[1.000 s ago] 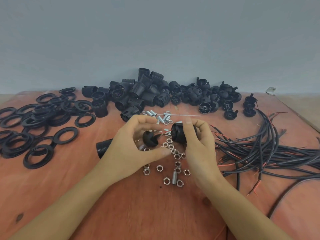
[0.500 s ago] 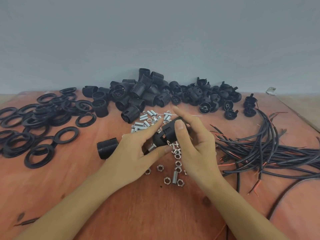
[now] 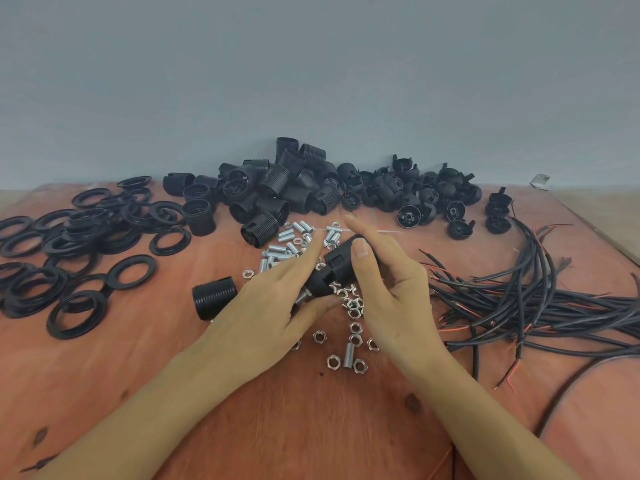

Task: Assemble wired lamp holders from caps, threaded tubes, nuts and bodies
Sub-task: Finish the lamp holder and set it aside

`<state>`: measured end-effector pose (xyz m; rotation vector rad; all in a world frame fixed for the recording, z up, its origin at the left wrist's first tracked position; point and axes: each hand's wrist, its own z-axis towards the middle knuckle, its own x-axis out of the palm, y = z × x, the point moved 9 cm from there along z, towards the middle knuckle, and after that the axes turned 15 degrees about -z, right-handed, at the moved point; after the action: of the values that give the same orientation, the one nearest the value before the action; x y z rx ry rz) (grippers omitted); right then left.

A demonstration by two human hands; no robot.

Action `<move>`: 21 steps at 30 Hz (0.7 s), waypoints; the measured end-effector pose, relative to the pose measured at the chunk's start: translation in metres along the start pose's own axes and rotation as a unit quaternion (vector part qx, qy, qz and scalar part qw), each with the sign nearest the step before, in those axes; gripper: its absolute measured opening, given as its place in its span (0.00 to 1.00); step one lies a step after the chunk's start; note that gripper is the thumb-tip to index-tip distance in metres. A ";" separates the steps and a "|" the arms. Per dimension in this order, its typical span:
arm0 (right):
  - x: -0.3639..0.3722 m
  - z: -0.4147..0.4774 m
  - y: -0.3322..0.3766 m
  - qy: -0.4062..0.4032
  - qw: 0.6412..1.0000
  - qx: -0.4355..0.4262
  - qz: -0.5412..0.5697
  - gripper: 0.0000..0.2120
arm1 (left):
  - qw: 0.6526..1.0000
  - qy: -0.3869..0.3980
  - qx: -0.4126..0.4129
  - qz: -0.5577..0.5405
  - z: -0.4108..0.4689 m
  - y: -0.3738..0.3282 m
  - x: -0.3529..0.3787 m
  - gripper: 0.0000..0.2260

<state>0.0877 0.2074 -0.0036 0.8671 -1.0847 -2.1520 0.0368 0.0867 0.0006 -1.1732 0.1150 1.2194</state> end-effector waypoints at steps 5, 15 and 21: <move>0.000 -0.001 -0.003 0.005 1.000 0.015 0.004 0.15 | 1.000 0.009 -0.003 0.009 -0.001 0.001 0.001 0.34; 0.001 0.001 -0.008 0.009 0.999 0.041 0.002 0.14 | 0.999 0.009 0.018 0.041 -0.001 -0.006 0.001 0.33; 0.002 0.000 -0.009 0.016 0.999 0.032 -0.031 0.15 | 1.000 -0.014 -0.005 -0.005 -0.001 0.001 0.002 0.30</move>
<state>0.0845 0.2099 -0.0117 0.9720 -1.1300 -2.1571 0.0375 0.0867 -0.0019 -1.1640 0.0822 1.2272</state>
